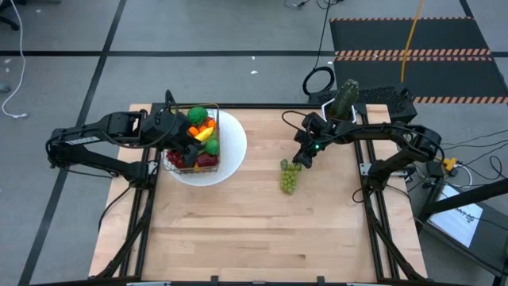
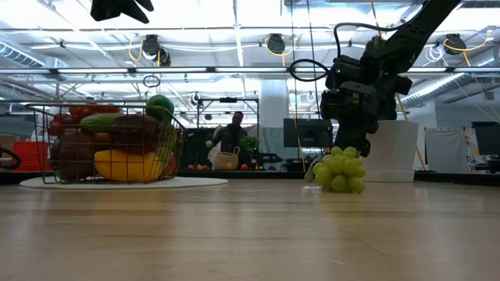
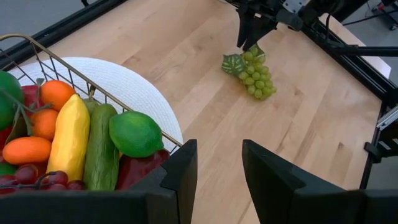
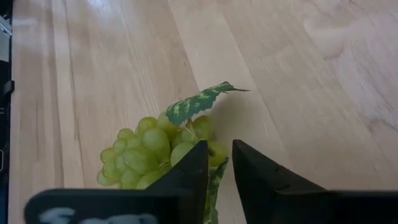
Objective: Build produce basket
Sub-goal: Put the green grapes into the wire basket
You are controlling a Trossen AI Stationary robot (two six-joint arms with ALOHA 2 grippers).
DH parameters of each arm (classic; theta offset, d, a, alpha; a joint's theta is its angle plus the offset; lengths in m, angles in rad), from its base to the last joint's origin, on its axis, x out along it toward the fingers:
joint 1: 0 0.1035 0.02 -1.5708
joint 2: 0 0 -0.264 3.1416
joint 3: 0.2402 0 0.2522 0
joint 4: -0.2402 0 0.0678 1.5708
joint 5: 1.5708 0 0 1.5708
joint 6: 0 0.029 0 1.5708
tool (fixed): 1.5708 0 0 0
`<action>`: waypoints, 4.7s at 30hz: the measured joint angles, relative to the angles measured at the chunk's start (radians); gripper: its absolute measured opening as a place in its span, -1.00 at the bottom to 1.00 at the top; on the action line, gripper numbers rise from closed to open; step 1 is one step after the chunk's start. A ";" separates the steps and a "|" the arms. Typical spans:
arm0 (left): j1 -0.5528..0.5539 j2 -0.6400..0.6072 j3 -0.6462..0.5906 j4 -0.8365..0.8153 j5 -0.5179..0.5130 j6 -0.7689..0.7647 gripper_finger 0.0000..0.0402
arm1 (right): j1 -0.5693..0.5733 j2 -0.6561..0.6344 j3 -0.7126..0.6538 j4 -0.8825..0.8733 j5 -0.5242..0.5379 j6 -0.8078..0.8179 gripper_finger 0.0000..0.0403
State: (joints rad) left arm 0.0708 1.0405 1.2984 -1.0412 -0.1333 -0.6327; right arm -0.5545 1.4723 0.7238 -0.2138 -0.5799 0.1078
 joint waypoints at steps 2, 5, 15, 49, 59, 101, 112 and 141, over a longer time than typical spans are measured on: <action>0.000 0.000 0.000 0.000 0.000 0.000 -0.37 | 0.000 0.000 0.000 0.000 0.000 0.000 -0.69; 0.000 0.000 0.000 0.000 0.000 0.000 -0.37 | 0.000 0.001 0.000 0.000 0.001 0.000 -0.79; 0.000 0.000 0.000 0.003 0.000 -0.003 -0.37 | 0.027 0.056 0.000 0.045 0.002 0.018 -0.99; 0.000 0.000 0.000 0.020 -0.001 0.001 -0.37 | 0.026 -0.009 0.000 0.129 0.056 0.136 -0.97; 0.000 0.000 0.000 0.055 -0.001 0.002 -0.37 | 0.023 -0.003 0.000 0.127 0.115 0.115 -0.67; 0.000 0.000 0.000 0.051 -0.001 0.004 -0.37 | 0.024 0.021 0.000 0.100 0.191 0.558 -0.04; 0.000 0.000 0.000 0.051 0.000 0.004 -0.37 | 0.033 0.021 0.000 0.095 0.193 0.534 -0.23; 0.000 0.000 0.000 0.088 -0.001 0.030 -0.37 | 0.171 -0.219 0.000 0.193 0.217 0.601 -0.99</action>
State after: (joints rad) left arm 0.0708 1.0405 1.2984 -0.9532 -0.1341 -0.6023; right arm -0.3834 1.2532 0.7235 -0.0206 -0.3628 0.7084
